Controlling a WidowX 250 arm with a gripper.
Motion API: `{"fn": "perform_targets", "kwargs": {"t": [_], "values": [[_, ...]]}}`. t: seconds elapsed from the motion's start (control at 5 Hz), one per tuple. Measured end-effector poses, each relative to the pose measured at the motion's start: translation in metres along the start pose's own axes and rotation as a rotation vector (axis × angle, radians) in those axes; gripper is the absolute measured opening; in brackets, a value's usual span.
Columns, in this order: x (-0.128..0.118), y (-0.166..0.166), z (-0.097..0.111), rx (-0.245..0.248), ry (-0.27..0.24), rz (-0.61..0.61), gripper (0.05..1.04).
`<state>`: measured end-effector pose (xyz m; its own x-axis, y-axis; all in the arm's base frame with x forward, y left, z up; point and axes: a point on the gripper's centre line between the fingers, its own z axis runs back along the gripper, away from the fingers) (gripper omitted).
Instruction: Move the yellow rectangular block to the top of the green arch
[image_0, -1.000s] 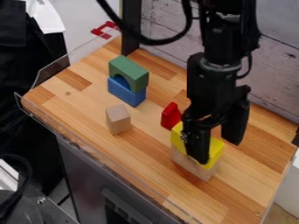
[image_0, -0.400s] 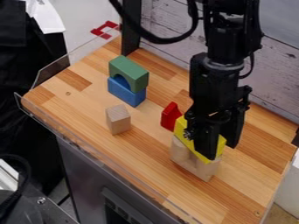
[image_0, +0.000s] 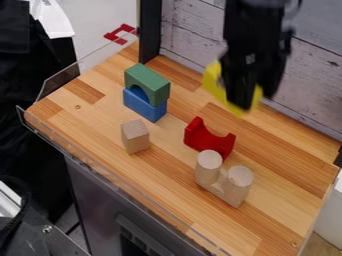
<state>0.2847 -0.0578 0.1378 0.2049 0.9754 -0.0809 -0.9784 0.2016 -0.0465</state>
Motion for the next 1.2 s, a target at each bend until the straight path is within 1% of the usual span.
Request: {"fn": "perform_targets", "kwargs": {"t": [0.2,0.4,0.6,0.8,1.2], "values": [[0.029,0.008,0.024,-0.077,-0.035,0.099,0.543],[0.048,0.018,0.016,-0.101,-0.006,0.168,0.543],[0.065,0.023,0.013,-0.109,-0.010,0.191,0.543],[0.079,0.025,0.008,-0.098,-0.001,0.207,0.543],[0.111,0.028,-0.009,-0.049,0.053,0.223,0.543]]}}
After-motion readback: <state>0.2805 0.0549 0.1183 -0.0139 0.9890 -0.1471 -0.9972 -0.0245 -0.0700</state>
